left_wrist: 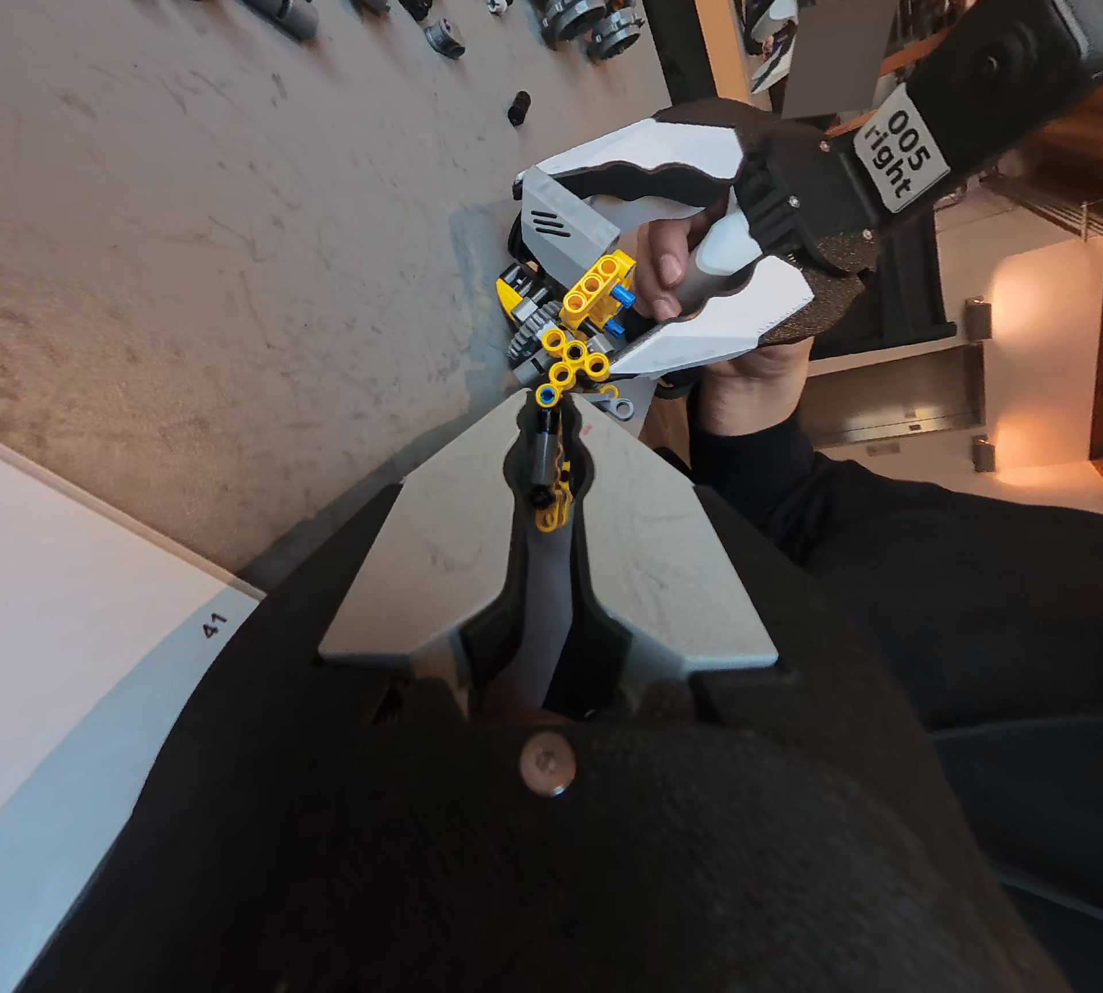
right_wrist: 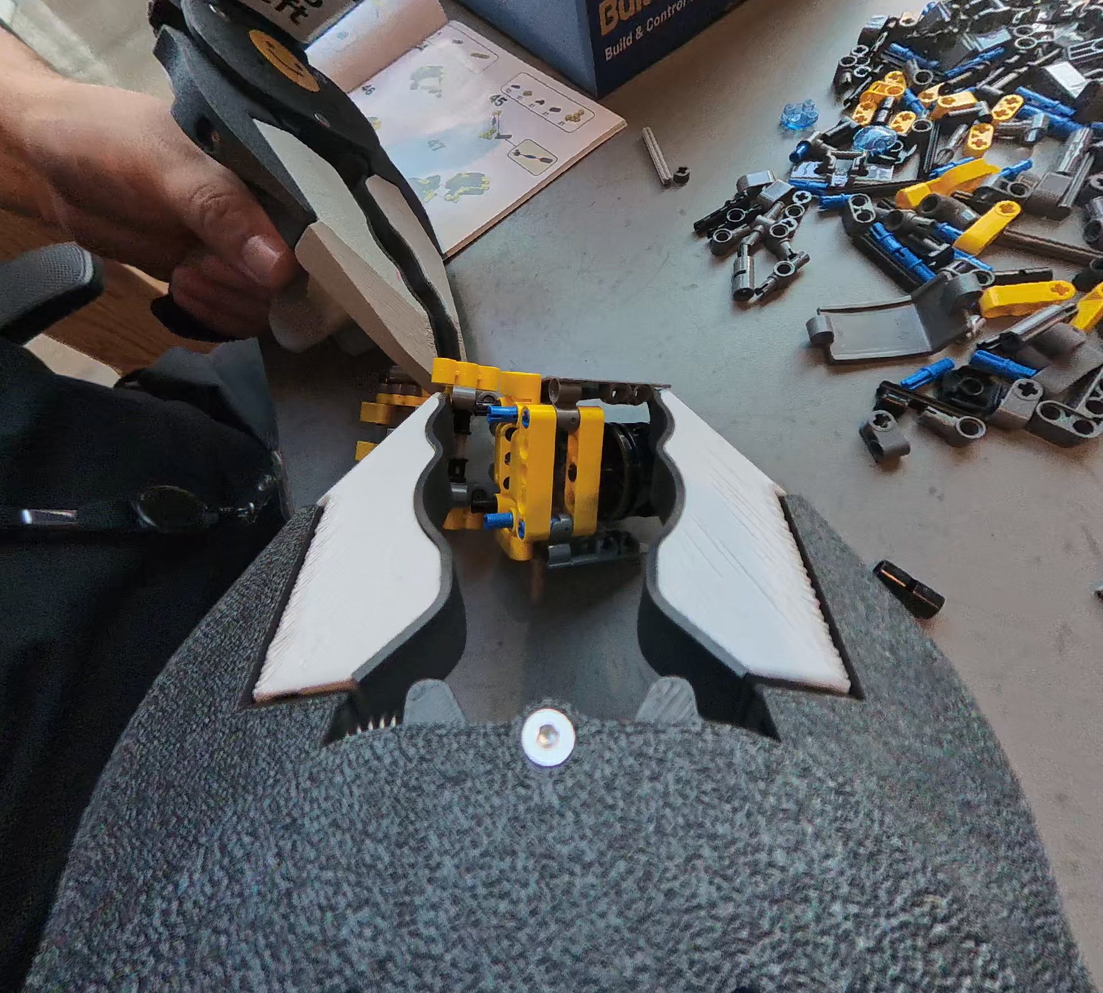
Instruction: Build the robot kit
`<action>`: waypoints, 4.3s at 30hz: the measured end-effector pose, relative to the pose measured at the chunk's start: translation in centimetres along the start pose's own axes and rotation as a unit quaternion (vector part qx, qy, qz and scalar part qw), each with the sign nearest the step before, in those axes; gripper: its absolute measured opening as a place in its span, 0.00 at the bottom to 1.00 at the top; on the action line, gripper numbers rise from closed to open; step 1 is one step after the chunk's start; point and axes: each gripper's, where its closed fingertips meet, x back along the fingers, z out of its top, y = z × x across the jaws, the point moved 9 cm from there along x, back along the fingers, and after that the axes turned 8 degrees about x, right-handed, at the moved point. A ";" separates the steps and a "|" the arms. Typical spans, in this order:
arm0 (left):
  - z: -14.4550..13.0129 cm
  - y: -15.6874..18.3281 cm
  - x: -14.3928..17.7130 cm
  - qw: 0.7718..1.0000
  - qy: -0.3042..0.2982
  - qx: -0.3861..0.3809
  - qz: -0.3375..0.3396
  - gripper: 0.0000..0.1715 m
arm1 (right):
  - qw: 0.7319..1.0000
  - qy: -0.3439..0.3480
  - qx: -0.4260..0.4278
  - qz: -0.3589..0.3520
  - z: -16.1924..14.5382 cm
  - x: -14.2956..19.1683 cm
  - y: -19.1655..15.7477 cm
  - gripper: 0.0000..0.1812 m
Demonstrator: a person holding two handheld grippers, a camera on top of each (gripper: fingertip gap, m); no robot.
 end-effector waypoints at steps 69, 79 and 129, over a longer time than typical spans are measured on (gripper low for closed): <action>2.2 2.7 -1.7 0.858 -0.171 -0.480 -0.061 0.06 | 0.999 -0.025 0.021 0.019 -1.2 0.2 -3.9 0.03; 2.3 2.6 -1.7 0.856 -0.175 -0.481 -0.065 0.05 | 0.999 0.042 0.031 0.013 -0.2 3.0 -3.1 0.08; 1.8 3.5 -0.6 0.738 -0.078 -0.660 -0.114 0.02 | 0.994 0.062 0.001 0.094 0.5 4.1 2.2 0.22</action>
